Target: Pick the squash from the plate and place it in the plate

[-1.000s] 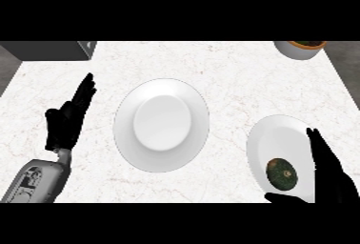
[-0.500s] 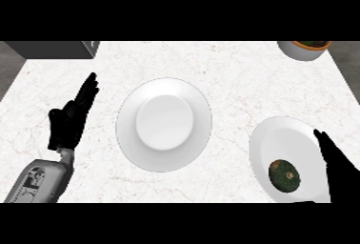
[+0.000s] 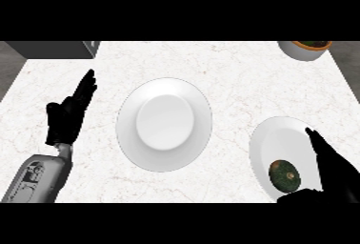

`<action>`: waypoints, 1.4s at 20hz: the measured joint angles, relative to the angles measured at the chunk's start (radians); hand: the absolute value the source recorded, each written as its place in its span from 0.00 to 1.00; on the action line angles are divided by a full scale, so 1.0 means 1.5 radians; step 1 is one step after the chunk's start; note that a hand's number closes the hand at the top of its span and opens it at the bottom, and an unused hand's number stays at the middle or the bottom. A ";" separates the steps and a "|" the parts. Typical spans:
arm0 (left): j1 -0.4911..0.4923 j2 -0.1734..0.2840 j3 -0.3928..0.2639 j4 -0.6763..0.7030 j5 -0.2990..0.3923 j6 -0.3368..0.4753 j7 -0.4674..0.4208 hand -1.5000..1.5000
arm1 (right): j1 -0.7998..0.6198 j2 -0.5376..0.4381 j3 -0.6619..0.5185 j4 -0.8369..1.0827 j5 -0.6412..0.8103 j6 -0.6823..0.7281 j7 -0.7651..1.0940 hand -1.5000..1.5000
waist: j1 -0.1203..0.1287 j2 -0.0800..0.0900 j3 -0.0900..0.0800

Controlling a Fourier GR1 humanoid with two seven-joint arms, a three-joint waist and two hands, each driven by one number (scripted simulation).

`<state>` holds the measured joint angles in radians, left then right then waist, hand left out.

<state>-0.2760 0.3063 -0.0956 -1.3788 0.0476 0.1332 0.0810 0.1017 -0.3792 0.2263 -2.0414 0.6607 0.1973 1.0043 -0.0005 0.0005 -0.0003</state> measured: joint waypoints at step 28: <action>0.014 -0.062 0.065 0.008 -0.075 -0.051 -0.018 0.50 | 0.002 0.070 -0.060 0.256 0.119 -0.051 -0.191 1.00 | -0.001 -0.001 0.000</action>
<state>-0.2554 0.2127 0.0012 -1.3671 -0.0655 0.0562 0.0544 0.1044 -0.2749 0.1361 -1.6575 0.8397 0.1206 0.7184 -0.0026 -0.0006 -0.0004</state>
